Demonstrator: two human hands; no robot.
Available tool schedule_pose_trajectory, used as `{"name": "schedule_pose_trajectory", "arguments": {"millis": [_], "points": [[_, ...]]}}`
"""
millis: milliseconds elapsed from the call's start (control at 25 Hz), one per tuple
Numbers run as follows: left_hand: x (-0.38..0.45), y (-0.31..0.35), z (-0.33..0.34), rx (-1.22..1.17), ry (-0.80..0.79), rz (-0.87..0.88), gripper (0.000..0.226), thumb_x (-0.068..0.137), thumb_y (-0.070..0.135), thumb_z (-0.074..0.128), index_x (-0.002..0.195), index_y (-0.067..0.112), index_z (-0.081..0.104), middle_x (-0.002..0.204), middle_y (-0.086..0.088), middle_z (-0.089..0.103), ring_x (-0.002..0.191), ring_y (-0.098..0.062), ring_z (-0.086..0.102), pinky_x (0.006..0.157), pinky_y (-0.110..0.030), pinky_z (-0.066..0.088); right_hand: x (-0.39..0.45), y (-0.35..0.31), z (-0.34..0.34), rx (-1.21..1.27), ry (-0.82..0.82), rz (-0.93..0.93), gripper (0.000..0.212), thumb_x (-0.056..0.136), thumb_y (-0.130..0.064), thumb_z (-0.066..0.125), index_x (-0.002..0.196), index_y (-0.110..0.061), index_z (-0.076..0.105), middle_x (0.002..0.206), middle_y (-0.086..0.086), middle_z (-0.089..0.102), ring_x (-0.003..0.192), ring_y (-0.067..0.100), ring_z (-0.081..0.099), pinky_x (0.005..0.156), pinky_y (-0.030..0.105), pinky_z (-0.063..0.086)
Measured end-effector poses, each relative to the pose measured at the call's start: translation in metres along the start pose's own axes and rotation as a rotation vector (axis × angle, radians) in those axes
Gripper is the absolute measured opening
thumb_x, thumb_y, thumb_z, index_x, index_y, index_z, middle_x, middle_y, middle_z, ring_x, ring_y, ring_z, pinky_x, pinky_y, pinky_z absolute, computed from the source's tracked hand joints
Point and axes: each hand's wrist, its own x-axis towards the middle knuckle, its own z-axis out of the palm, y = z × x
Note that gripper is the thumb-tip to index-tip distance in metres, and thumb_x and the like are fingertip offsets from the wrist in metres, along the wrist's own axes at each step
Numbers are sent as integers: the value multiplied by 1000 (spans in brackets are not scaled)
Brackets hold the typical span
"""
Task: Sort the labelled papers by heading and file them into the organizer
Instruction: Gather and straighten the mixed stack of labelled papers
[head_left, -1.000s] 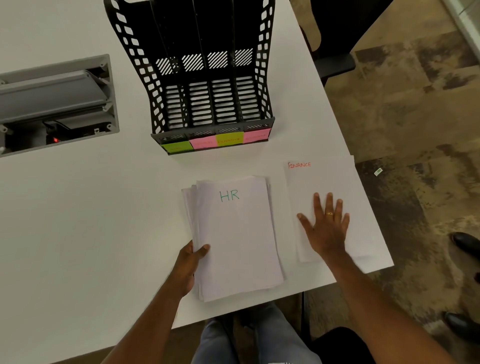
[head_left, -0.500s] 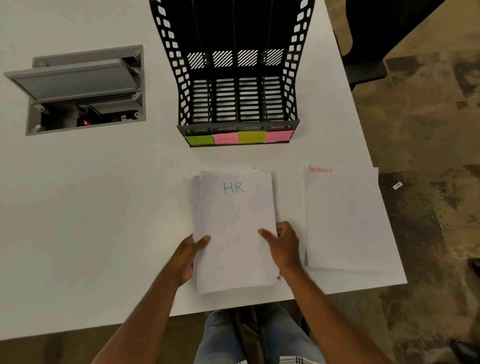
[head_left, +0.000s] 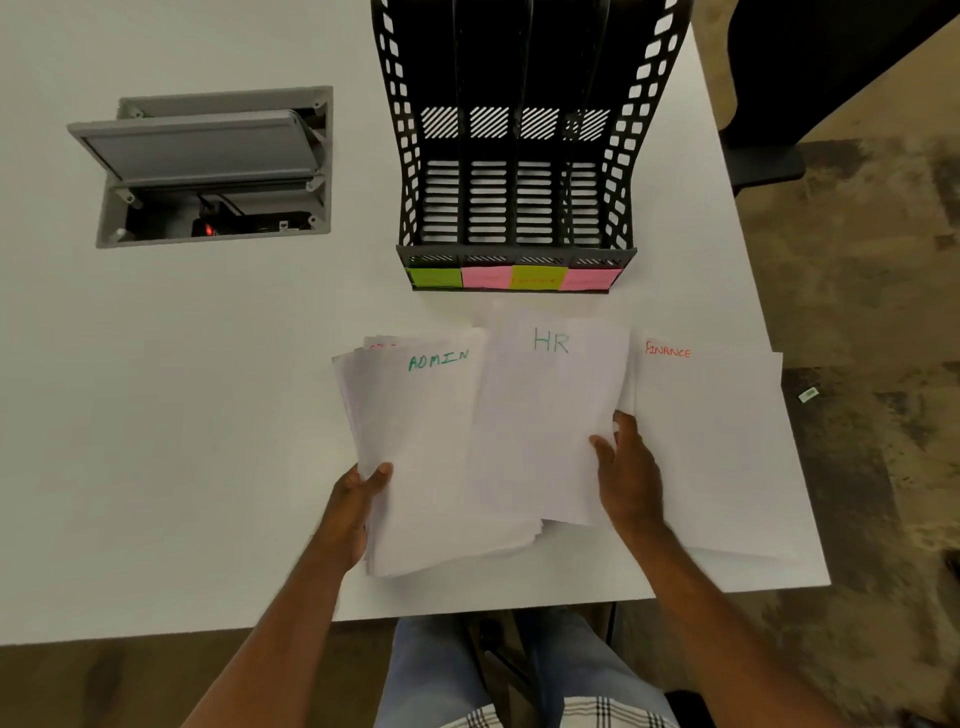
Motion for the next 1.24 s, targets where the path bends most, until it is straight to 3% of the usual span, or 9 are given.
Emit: {"name": "schedule_pose_trajectory", "arguments": {"millis": [160, 360, 520, 640, 760, 880, 1000, 1080, 1240], "points": [[6, 19, -44, 24, 9, 15, 38, 100, 14, 57, 137, 4, 55, 128, -21, 67, 115, -40, 64, 87, -39, 58, 4, 9, 1, -171, -18, -7, 65, 94, -18, 66, 150, -15, 31, 136, 20, 57, 122, 36, 58, 95, 49, 52], [19, 35, -88, 41, -4, -38, 39, 100, 14, 57, 137, 3, 54, 130, -24, 65, 118, -42, 62, 96, -45, 52, 0, -9, 19, -629, 169, -64, 69, 86, -20, 72, 148, -16, 41, 147, 19, 41, 129, 39, 43, 97, 55, 46], [30, 51, -116, -5, -62, -55, 36, 99, 13, 58, 135, 6, 57, 124, -19, 69, 107, -34, 68, 85, -39, 59, -23, -64, 69, -184, 248, -276, 37, 95, -18, 61, 132, -16, 54, 133, 8, 53, 119, 25, 53, 94, 44, 52], [35, 60, -136, -59, -111, -72, 27, 99, 13, 58, 126, 11, 63, 112, -11, 76, 93, -25, 75, 70, -33, 63, -54, -131, 131, 209, -8, -62, 38, 93, -36, 65, 127, -23, 55, 117, -4, 61, 98, 15, 65, 82, 30, 54], [38, 64, -157, -90, -143, -81, 21, 98, 15, 60, 118, 16, 66, 106, -7, 79, 91, -22, 77, 67, -32, 62, -79, -169, 183, 235, -204, 170, 56, 76, -51, 78, 118, -25, 51, 104, -12, 64, 87, 13, 66, 77, 31, 53], [43, 64, -177, -73, -162, -104, 25, 95, 20, 66, 120, 18, 67, 113, -8, 77, 99, -24, 75, 71, -33, 63, -93, -176, 204, 289, -140, 248, 37, 77, -36, 82, 96, -19, 55, 88, -9, 66, 80, 14, 66, 62, 23, 50], [47, 60, -187, -65, -213, -140, 32, 93, 23, 69, 124, 22, 67, 119, -7, 75, 106, -25, 73, 76, -35, 62, -104, -177, 209, 273, -59, 227, 22, 87, -36, 73, 87, -18, 60, 83, -9, 66, 75, 11, 63, 58, 9, 41], [46, 57, -187, -66, -208, -154, 32, 93, 21, 69, 124, 22, 67, 118, -6, 76, 105, -24, 73, 77, -35, 62, -106, -176, 206, 243, -37, 208, 25, 95, -38, 63, 92, -13, 64, 87, -6, 67, 78, 11, 62, 67, 14, 45], [46, 58, -180, 2, -138, -104, 31, 97, 12, 63, 127, 18, 62, 112, -5, 76, 96, -21, 75, 77, -33, 61, -107, -170, 201, 140, -60, 113, 37, 103, -33, 50, 66, -26, 51, 64, -9, 53, 57, 3, 49, 63, 27, 43]]}}
